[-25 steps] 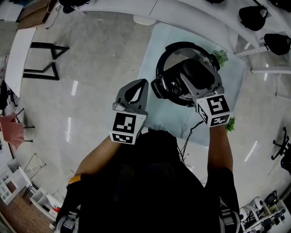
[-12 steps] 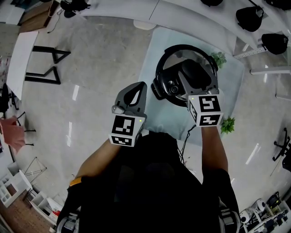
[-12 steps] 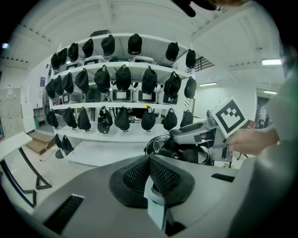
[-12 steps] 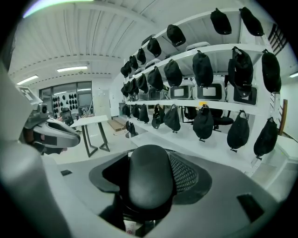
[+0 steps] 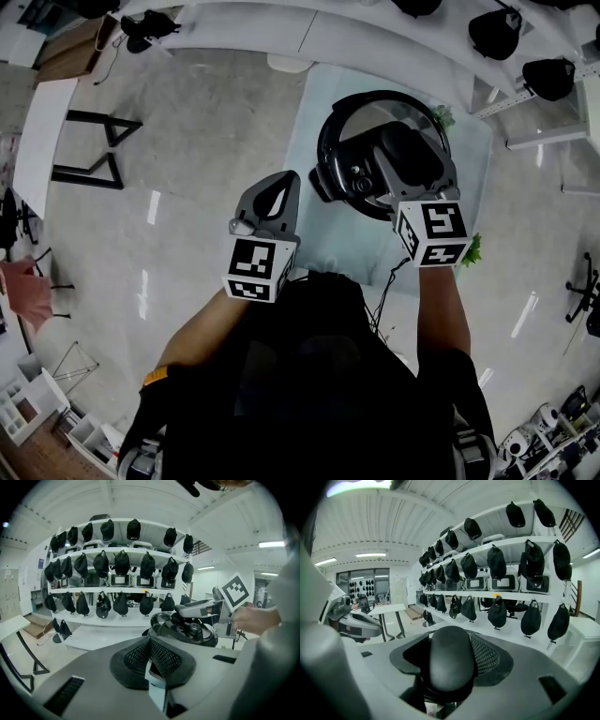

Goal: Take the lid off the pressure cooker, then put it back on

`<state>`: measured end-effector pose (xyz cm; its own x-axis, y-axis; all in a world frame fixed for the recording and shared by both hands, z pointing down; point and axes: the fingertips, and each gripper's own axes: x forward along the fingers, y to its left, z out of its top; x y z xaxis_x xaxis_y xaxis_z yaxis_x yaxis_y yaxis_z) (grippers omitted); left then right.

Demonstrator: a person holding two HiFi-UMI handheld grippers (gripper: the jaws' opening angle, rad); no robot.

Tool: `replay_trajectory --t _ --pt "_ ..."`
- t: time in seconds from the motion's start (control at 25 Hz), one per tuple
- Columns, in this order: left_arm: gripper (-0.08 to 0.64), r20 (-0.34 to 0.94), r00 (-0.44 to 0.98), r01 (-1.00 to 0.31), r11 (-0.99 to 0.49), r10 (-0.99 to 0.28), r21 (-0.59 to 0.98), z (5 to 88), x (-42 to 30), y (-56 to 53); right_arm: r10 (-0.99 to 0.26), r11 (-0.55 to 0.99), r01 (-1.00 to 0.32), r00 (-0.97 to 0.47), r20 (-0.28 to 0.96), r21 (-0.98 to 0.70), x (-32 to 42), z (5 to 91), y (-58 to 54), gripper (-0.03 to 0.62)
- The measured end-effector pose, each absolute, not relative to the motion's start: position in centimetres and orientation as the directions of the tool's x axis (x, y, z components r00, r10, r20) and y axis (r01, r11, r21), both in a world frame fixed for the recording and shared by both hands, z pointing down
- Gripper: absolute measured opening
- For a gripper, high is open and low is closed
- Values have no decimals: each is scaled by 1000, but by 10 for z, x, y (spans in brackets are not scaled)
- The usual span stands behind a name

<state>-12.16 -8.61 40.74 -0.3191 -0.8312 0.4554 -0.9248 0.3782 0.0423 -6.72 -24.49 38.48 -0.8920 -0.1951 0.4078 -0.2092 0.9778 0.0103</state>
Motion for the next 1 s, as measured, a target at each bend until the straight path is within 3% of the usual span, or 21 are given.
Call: replay_trajectory --t 0.36,1.0 --pt "8 415 -224 -962 268 -882 49 388 -96 -76 -326 938 -347 -873 363 7 -8 351 -219 293" --pt "8 425 35 -997 -1 -904 79 408 -22 -34 -602 745 -667 -673 430 -1 134 388 -146 293"
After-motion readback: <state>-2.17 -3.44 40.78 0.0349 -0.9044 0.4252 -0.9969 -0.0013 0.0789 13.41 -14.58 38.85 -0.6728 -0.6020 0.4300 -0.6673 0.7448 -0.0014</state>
